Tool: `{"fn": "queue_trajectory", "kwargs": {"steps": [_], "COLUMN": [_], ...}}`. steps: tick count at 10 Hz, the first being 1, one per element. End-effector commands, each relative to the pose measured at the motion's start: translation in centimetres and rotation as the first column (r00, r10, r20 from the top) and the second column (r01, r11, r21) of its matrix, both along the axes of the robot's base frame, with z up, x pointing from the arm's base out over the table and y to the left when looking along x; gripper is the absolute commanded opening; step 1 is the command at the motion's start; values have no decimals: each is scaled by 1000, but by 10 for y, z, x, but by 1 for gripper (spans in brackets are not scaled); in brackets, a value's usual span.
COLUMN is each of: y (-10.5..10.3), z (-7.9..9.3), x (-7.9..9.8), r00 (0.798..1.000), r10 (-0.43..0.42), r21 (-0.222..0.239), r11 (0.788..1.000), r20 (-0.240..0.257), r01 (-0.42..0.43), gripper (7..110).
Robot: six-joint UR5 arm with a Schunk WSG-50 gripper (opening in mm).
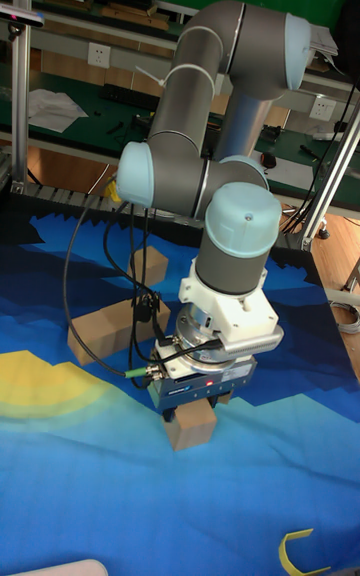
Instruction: Stack the blocks into a pyramid shape
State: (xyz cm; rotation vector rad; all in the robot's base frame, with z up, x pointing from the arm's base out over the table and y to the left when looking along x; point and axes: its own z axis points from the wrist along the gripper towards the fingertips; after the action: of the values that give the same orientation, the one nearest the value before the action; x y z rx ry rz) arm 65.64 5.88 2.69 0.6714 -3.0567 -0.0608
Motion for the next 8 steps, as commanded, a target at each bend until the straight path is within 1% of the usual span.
{"fn": "queue_trajectory", "kwargs": {"steps": [1, 3, 5, 6, 7, 8], "y": [-3, -1, 16, 20, 21, 18], "z": [-2, 0, 2, 4, 7, 9], "x": [7, 10, 12, 13, 21, 22], "r00": [1000, 999, 993, 991, 988, 985], "r10": [-4, -26, -117, -136, -152, -169], "r21": [9, 15, 64, 75, 72, 45], "r11": [1000, 1000, 991, 988, 986, 985], "r20": [18, 25, 12, 8, 28, 23], "r01": [4, 26, 116, 136, 150, 168], "gripper": [110, 110, 110, 110, 110, 110]}}
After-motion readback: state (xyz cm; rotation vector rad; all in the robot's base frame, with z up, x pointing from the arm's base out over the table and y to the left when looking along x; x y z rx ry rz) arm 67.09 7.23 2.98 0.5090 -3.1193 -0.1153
